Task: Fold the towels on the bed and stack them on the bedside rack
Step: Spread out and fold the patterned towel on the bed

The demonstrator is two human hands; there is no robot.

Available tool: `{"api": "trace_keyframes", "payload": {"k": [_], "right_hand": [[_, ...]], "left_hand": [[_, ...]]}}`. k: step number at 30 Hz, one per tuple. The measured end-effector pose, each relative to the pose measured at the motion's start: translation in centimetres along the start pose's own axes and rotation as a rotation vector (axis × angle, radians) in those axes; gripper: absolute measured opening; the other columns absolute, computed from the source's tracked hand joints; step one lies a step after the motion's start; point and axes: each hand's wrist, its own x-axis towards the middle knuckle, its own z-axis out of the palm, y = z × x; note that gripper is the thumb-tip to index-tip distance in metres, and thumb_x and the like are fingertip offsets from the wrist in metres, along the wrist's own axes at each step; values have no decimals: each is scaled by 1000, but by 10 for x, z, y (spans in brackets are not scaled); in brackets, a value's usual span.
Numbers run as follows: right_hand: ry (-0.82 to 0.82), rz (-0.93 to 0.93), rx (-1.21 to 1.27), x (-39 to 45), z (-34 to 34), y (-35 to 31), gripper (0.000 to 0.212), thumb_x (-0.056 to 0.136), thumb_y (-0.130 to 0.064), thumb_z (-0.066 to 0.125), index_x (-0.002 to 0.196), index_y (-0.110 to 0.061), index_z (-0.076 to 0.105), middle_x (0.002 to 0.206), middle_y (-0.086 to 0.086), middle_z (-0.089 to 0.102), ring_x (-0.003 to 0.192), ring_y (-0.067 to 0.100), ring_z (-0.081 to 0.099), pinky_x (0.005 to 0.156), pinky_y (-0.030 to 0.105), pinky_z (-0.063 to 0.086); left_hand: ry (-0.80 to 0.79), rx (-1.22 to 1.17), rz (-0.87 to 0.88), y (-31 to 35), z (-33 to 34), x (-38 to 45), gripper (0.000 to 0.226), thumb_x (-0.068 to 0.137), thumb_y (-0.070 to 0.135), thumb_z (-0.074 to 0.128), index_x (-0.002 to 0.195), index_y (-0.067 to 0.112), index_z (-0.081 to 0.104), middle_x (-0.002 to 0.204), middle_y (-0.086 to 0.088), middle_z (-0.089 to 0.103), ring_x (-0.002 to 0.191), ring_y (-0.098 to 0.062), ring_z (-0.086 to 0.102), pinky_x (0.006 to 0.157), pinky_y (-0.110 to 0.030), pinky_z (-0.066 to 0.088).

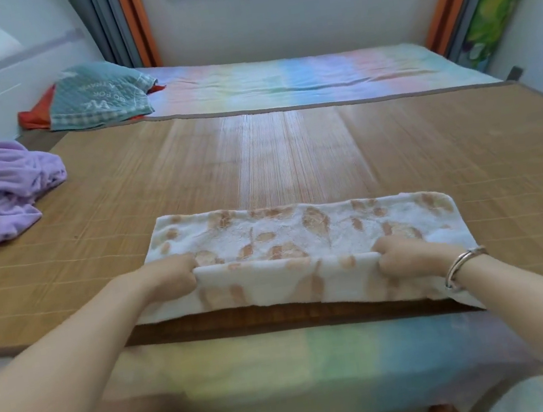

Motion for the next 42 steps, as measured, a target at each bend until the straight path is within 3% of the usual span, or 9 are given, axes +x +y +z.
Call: {"api": "trace_keyframes", "payload": {"k": [2, 4, 8, 12, 17, 24, 30, 35, 42], "right_hand": [[-218, 49, -53, -5, -9, -5, 19, 76, -2, 49, 71, -20, 44, 82, 0, 56, 68, 12, 49, 54, 22, 36], [-310, 87, -127, -2, -13, -7, 22, 72, -1, 53, 74, -21, 44, 92, 3, 58, 73, 15, 49, 54, 22, 36], [52, 129, -85, 20, -13, -7, 15, 78, -8, 47, 90, -13, 54, 89, 3, 56, 79, 22, 52, 63, 27, 39], [380, 140, -220, 45, -17, -12, 5, 80, -13, 49, 81, -18, 48, 94, 6, 61, 91, 28, 58, 71, 30, 37], [381, 206, -393, 88, 10, 2, 25, 86, -15, 44, 110, -17, 47, 117, 5, 59, 114, 25, 48, 92, 40, 36], [550, 156, -313, 104, 59, 30, 21, 92, -17, 30, 108, -15, 44, 107, 6, 54, 98, 25, 46, 89, 39, 36], [564, 135, -247, 106, 60, 35, 19, 90, -17, 33, 106, -15, 43, 106, 4, 52, 98, 23, 44, 92, 40, 34], [622, 33, -149, 95, 55, 45, 27, 88, -22, 36, 111, -13, 46, 107, 3, 51, 98, 21, 43, 94, 35, 33], [722, 235, -24, 37, 49, 132, 38, 92, -34, 47, 121, -8, 47, 121, 10, 52, 115, 29, 43, 103, 40, 28]], "left_hand": [[-91, -13, -67, -5, -8, -1, 15, 77, 13, 42, 85, 16, 54, 97, 2, 53, 81, -17, 56, 70, -31, 46], [-142, -41, -89, -10, -12, -1, 8, 64, 15, 47, 70, 14, 51, 78, -1, 54, 66, -19, 54, 57, -28, 42], [178, -17, -135, -14, -21, 1, 12, 73, 28, 54, 66, 18, 57, 70, 5, 61, 64, -16, 58, 55, -26, 37], [461, 21, -182, -14, -19, 27, 16, 83, 33, 51, 71, 22, 51, 80, 3, 56, 98, -26, 54, 94, -42, 39], [449, 75, -252, -12, 7, 70, 17, 94, 21, 41, 106, 21, 53, 126, -5, 48, 134, -31, 28, 114, -62, 5], [431, -7, -297, -2, 54, 84, 50, 95, 27, 28, 144, 22, 26, 159, -2, 11, 147, -32, -6, 112, -63, -9], [702, -213, 73, 51, 44, 67, 53, 93, 17, 48, 143, 29, 38, 159, 4, 18, 148, -22, 8, 117, -56, 1], [439, -223, 419, 161, 55, 50, 48, 101, 43, 29, 148, 38, 26, 160, 12, 4, 148, -14, -4, 119, -48, -3], [148, -14, 408, 239, 82, 61, 62, 96, 61, 12, 150, 40, -8, 158, 14, -18, 144, -21, -24, 109, -61, -21]]}}
